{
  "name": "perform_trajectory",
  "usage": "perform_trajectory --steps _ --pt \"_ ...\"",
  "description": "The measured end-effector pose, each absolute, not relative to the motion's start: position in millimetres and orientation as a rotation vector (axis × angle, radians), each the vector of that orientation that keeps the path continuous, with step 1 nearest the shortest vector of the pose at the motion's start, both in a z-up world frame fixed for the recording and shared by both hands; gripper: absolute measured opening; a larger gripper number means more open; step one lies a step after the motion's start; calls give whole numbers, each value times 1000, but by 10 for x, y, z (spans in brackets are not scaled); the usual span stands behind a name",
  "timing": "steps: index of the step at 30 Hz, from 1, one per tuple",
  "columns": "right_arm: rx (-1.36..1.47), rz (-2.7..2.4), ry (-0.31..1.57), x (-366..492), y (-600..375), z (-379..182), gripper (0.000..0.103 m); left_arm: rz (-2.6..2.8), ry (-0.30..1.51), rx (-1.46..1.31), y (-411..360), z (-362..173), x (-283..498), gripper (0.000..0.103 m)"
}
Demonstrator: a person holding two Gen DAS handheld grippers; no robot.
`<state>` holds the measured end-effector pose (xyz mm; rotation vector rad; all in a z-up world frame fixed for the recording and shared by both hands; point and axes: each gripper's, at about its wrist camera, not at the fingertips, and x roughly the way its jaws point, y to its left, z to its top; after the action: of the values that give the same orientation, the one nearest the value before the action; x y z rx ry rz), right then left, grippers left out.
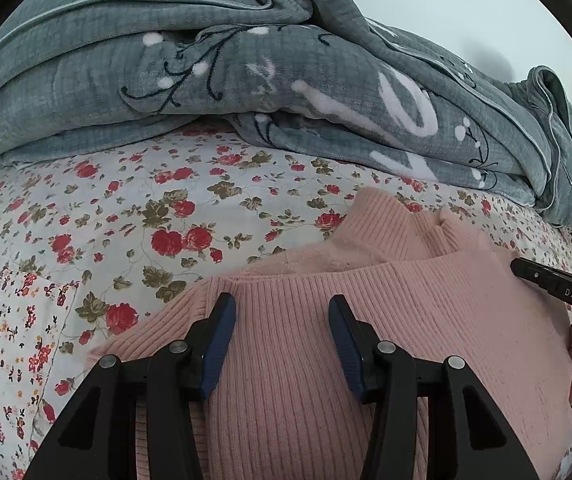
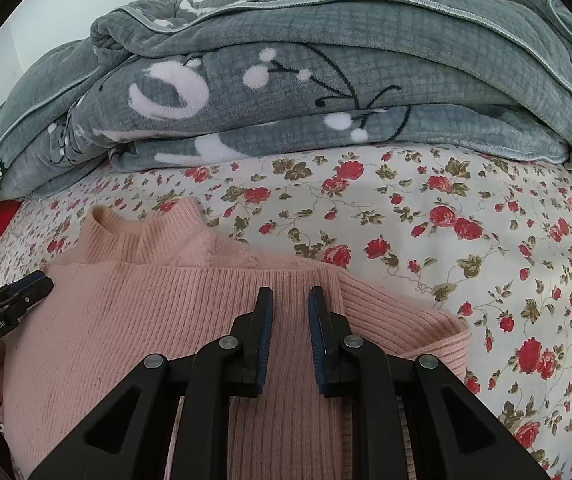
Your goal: Fold small clothes
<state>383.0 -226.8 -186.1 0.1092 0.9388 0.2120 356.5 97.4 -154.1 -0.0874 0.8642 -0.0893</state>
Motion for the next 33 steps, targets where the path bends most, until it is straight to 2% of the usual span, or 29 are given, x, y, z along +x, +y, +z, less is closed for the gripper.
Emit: perform_trajectory --steps 33 --pt "74 201 943 3836 -2229 -1860 19 -100 859 -118 998 -1532 3546 46"
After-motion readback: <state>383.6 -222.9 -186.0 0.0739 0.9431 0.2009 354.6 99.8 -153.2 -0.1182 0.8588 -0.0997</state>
